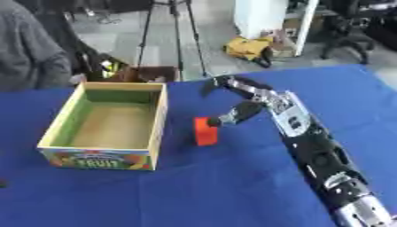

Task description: Pick up objects on the table and place them in the box.

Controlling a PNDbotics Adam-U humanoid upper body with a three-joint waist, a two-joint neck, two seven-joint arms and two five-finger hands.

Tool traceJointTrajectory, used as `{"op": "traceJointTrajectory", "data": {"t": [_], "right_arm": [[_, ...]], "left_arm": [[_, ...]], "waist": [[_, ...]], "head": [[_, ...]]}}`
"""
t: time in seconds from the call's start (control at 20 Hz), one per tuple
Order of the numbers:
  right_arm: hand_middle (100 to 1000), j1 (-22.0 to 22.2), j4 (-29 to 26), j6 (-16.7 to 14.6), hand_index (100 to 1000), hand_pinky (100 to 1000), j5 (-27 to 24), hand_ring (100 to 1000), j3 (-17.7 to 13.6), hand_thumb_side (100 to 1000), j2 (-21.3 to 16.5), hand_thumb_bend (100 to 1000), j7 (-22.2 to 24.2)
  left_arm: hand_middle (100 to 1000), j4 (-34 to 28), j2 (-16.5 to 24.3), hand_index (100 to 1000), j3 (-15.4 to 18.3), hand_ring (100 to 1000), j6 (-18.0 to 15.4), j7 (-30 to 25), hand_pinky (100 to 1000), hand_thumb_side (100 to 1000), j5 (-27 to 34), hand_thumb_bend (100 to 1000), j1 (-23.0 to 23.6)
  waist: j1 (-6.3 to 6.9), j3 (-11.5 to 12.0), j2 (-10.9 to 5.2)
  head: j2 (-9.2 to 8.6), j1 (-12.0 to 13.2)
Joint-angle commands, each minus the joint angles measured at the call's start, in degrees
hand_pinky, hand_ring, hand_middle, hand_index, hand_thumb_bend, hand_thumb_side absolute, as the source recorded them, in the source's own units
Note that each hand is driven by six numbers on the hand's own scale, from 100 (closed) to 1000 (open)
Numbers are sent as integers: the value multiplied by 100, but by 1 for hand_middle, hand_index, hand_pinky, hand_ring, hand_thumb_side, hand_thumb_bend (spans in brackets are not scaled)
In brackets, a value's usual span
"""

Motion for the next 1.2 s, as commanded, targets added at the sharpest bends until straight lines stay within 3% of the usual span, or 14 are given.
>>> {"op": "traceJointTrajectory", "data": {"t": [0.05,0.7,1.2], "right_arm": [[846,-157,10,-237,785,1000,79,894,-68,505,-91,662,205],[882,-185,128,-248,812,1000,202,922,-72,516,-55,674,319],[886,-154,364,-262,814,1000,636,927,-82,518,31,682,346]], "left_arm": [[416,-66,102,591,-43,842,-12,-30,519,782,29,604,-29],[421,-65,96,592,-42,845,-8,-23,519,782,36,610,-18],[422,-61,84,592,-41,847,-5,-29,519,782,43,612,-10]], "waist": [[-5,14,-115],[22,49,-104],[52,97,-88]], "head": [[-26,-8],[-31,-20],[-35,-47]]}}
